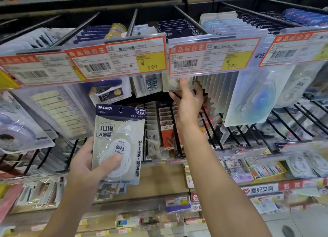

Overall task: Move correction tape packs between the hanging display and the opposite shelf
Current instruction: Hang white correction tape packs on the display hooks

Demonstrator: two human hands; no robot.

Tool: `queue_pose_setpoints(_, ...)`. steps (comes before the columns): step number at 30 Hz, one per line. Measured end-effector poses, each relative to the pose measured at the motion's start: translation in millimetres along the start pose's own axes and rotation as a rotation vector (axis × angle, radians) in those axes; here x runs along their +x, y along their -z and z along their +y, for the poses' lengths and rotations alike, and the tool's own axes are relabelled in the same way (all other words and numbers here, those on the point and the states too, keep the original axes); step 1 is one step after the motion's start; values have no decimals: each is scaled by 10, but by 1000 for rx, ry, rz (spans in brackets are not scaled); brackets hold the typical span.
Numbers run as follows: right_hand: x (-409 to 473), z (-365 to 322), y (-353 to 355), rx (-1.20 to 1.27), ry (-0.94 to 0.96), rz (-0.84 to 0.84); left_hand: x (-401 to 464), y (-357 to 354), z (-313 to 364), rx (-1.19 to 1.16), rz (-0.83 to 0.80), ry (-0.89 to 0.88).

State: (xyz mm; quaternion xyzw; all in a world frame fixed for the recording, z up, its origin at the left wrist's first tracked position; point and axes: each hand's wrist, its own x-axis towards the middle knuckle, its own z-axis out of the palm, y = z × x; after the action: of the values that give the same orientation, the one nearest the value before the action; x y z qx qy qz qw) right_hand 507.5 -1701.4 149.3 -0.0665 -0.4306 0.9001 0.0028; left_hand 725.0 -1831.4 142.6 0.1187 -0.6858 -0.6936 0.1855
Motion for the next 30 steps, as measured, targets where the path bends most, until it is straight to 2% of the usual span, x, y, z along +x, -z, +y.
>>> queue_pose_setpoints(9, 24, 123, -66, -16, 12, -2, -216, 57, -41, -57, -96, -15)
queue_pose_setpoints(15, -113, 153, 68, -259, 2, 11, -315, 176, -92, -77, -103, -36)
queue_pose_setpoints(19, -289, 93, 305, -554, 5, -80, -389, 174, -200, -89, -105, -14)
queue_pose_setpoints(24, -525, -88, 646, -1148, 206, -253, -384, 112, -235, -75, -143, -22)
queue_pose_setpoints(27, -545, -171, 892, -1549, 337, -237, -347, 38, -200, -102, -180, -46)
queue_pose_setpoints(30, -483, -260, 1176, -1754, 431, -150, -307, -64, -153, -127, -227, -58)
